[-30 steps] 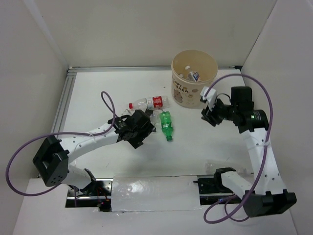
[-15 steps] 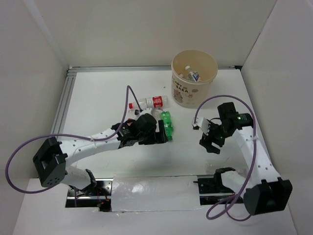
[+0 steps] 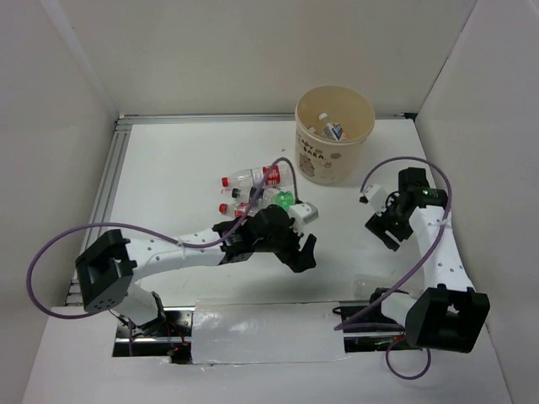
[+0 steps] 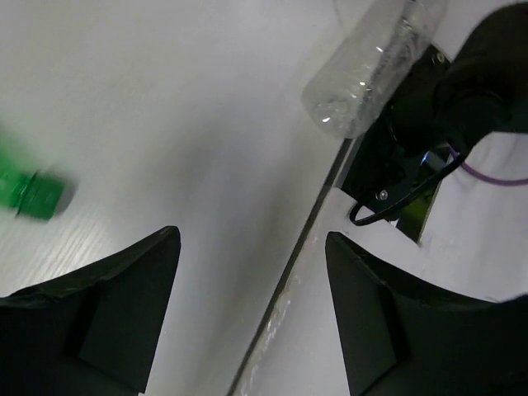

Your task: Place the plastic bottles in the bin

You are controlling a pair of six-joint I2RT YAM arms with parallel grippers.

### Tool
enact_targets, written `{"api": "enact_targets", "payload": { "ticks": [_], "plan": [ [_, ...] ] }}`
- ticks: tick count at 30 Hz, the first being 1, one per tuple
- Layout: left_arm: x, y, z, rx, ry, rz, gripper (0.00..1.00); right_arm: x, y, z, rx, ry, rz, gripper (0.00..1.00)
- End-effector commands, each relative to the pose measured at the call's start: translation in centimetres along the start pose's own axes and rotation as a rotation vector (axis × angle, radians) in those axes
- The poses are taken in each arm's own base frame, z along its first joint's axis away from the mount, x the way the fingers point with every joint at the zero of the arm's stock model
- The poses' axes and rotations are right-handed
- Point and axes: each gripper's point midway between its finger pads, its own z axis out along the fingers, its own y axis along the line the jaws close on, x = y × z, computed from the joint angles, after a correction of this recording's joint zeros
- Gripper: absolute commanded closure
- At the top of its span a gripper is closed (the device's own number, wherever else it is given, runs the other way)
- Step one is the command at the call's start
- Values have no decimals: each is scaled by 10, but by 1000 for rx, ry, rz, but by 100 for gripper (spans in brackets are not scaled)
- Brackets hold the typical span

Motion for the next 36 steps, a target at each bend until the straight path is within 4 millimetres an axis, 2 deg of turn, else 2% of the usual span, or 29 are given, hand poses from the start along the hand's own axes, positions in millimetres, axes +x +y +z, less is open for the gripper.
{"api": "enact_targets", "payload": {
  "ticks": [1,2,4,5,6,7,8,9,11,12,14,15,16,17,18,20,21,22,24,25,27,29,31,32,33,35,36],
  "plan": [
    [-23,-47,27,219,-93,340,17,-5,-43,-15,182,-89,250,22],
    [-35,-57,32,242,-144,393,17,-3,-46,-18,172,-129,326,22],
    [-25,-69,50,298,-145,513,17,-9,-50,-26,152,-195,411,22],
    [-36,-75,54,316,-192,542,17,-12,-51,-26,110,-244,444,21],
    [-36,-83,57,343,-213,573,16,-14,-46,-28,71,-259,471,21],
    [-39,-87,60,368,-241,611,16,-17,-50,-33,58,-282,483,21],
    [-29,-83,69,377,-234,612,16,-20,-52,-38,45,-323,491,21],
    [-36,-89,70,404,-291,639,15,-21,-48,-39,8,-330,499,21],
    [-33,-92,78,413,-312,665,15,-23,-54,-50,4,-373,487,21],
    [-22,-85,91,409,-285,660,15,-30,-51,-54,-23,-419,472,19],
    [-22,-87,101,418,-285,662,15,-34,-41,-63,-46,-453,414,19],
    [-29,-90,106,422,-306,666,15,-36,-40,-66,-41,-471,394,19],
    [-18,-90,118,426,-280,665,15,-38,-32,-71,-52,-490,349,19],
    [-27,-94,122,430,-303,669,15,-39,-27,-72,-59,-498,330,19],
    [-28,-94,126,430,-304,669,15,-40,-24,-73,-56,-509,314,19],
    [-14,-102,138,456,-278,675,15,-38,-13,-74,-60,-514,283,18],
    [-15,-102,140,456,-278,675,15,-39,-11,-74,-62,-524,273,18],
    [-17,-106,139,471,-284,678,15,-38,-9,-72,-70,-520,276,18],
    [-7,-122,138,522,-271,690,15,-37,-6,-70,-73,-519,277,18],
    [-7,-122,138,523,-271,690,15,-36,-6,-69,-68,-510,278,18],
    [10,-133,142,566,-224,695,15,-34,-7,-70,-64,-508,286,18],
    [15,-131,145,573,-211,694,15,-36,-7,-70,-68,-517,286,18],
    [23,-138,147,582,-206,699,15,-35,-7,-68,-73,-514,279,18],
    [15,-142,151,577,-225,702,15,-35,-7,-68,-73,-514,279,18],
    [20,-139,154,574,-214,700,15,-35,-7,-68,-73,-514,279,18],
    [16,-140,161,565,-222,689,13,-37,-7,-69,-77,-522,278,18],
    [21,-136,171,526,-215,685,9,-37,-8,-67,-83,-519,273,18]
  ]
}}
